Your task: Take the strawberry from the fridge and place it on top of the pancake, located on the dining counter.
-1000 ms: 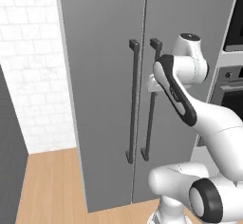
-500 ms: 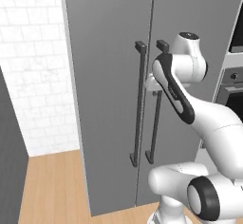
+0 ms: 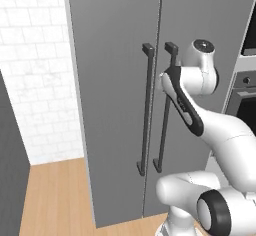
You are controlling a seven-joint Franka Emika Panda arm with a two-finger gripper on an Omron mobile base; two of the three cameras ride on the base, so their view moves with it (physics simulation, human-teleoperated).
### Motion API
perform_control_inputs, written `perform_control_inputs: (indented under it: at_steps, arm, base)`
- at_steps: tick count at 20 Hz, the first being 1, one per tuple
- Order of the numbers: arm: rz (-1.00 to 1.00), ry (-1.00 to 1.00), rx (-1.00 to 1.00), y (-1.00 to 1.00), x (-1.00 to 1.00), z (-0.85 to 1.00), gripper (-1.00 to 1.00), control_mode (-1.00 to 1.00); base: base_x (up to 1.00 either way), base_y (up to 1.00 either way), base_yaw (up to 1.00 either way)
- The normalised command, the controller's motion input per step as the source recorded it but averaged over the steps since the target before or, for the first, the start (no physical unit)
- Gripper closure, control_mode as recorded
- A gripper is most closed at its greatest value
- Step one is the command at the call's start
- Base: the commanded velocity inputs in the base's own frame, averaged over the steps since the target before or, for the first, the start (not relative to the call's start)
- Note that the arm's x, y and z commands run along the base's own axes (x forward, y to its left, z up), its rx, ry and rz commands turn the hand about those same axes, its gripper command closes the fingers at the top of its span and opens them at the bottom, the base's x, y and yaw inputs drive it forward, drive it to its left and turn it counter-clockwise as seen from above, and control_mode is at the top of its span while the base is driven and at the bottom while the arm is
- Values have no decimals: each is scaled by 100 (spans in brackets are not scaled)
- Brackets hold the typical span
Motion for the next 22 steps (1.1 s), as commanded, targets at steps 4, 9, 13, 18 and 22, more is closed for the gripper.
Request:
perform_control_inputs:
  at_steps: [4, 9, 13, 18, 22]
  arm:
    - [-1, -19, 0, -27, 74, 0, -100, -100]
    - [1, -1, 5, -54, 82, 0, -100, -100]
    - [1, -2, 0, -12, 53, 0, -100, -100]
    - [0, -3, 0, 8, 31, -7, -100, -100]
    - [0, -2, 0, 20, 28, -15, -100, -100]
  base:
    - [0, 0, 0]
    - [0, 0, 0]
    - [0, 0, 0]
    - [0, 0, 0]
    - [0, 0, 0]
